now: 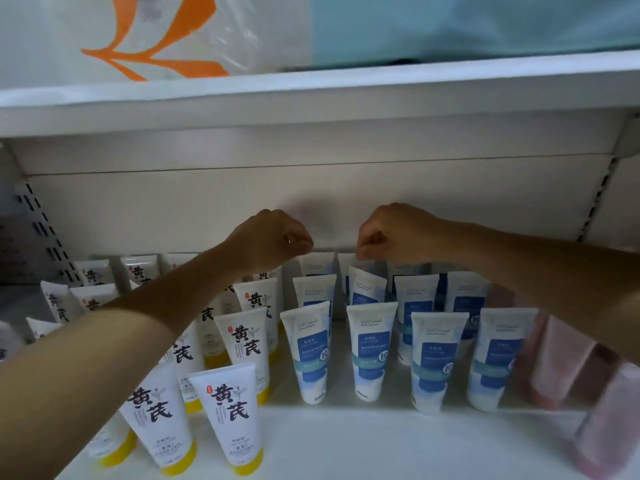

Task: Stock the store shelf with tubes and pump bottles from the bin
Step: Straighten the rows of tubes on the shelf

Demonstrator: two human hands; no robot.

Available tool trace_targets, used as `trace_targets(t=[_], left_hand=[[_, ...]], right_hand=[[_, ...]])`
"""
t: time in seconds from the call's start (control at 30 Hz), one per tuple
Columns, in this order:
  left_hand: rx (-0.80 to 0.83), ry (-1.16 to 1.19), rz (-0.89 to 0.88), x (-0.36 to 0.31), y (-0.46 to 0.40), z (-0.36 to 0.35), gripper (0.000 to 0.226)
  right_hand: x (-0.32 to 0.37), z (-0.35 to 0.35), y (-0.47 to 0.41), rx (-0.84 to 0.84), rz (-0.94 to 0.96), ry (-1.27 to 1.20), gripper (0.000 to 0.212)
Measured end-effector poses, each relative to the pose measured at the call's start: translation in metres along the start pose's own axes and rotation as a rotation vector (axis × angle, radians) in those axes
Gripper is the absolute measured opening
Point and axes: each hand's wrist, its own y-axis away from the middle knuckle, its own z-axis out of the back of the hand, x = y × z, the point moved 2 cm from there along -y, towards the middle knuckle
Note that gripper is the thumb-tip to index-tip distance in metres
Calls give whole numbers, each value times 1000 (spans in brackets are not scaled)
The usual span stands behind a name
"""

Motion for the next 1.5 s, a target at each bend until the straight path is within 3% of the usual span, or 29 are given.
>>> trace_targets(t=[0.17, 0.33, 0.8, 1.33, 1.5], left_hand=[[173, 112, 68, -8, 14, -5, 19], [240, -1, 101, -6, 17, -15, 22], [169, -142, 105, -18, 16, -17, 21], [231, -80, 149, -16, 16, -17, 18], [127, -33, 122, -19, 22, -9, 25]], right_hand=[[4, -11, 7, 142, -18, 71, 29], [6, -19, 5, 196, -11, 165, 21], [9, -19, 5, 145, -1, 79, 18], [7, -20, 9, 158, -5, 135, 24], [7, -13, 14, 143, 0, 118, 25]])
